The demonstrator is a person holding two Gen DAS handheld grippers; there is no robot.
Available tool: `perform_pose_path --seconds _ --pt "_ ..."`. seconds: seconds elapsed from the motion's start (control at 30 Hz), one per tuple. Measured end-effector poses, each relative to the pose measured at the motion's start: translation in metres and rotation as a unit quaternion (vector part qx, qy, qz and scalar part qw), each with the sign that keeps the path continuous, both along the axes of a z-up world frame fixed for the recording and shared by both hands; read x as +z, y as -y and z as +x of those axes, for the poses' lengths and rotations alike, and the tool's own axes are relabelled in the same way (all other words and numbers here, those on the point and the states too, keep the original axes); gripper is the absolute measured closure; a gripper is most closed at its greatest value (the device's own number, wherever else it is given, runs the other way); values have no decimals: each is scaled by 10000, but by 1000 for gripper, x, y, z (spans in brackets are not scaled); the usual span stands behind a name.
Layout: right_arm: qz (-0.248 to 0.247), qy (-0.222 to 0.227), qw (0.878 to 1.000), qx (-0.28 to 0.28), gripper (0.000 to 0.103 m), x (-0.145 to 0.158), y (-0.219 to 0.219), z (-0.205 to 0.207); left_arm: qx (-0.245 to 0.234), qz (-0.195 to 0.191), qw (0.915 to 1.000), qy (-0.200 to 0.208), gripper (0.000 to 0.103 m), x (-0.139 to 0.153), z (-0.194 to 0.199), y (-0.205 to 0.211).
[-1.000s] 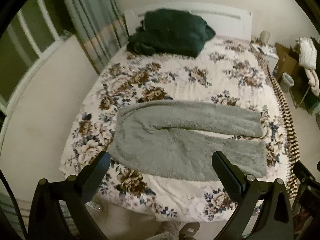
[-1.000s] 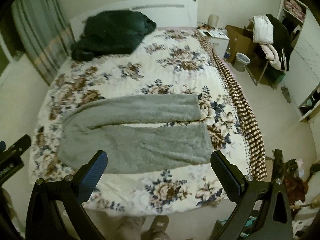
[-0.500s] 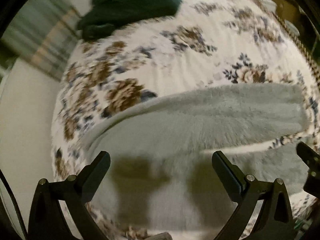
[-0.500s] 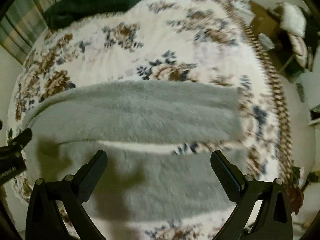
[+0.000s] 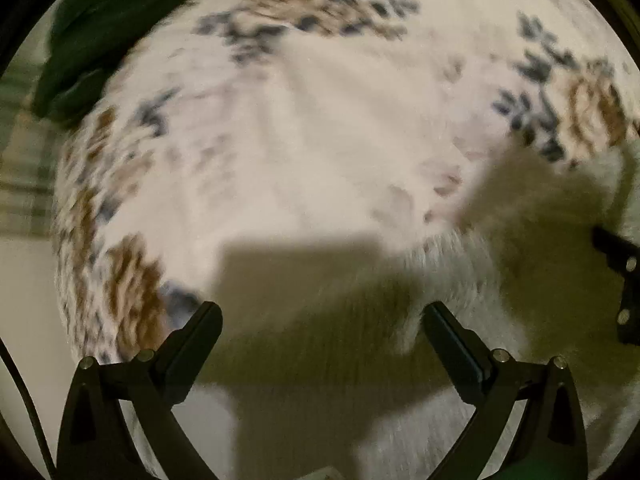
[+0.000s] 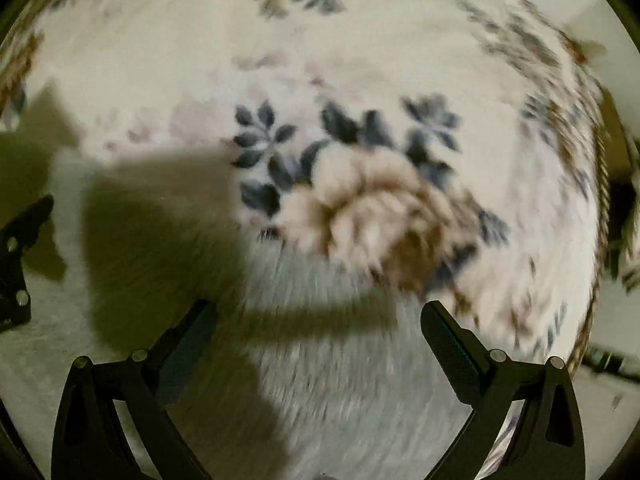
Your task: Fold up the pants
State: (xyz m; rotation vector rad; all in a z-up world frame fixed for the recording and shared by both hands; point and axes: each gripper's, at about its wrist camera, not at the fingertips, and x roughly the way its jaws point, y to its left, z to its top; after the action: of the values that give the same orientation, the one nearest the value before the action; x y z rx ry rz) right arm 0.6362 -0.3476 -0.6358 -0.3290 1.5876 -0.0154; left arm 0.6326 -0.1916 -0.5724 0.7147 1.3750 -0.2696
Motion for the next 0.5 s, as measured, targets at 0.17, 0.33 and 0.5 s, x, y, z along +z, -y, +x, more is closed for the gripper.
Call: perform_pose_path --seconds 0.17,0.33,0.5 --pt "599 -495 9966 290 43 -31 7 24 -548 -371 9960 -604 27 -33 7 10" --pt "1275 -124 9918 -31 94 -10 28 26 -750 -744 9921 -673 94 -15 -1 12" --pt "1454 505 9867 -519 97 35 53 0 -898 -826 9925 28 100 30 -28 6"
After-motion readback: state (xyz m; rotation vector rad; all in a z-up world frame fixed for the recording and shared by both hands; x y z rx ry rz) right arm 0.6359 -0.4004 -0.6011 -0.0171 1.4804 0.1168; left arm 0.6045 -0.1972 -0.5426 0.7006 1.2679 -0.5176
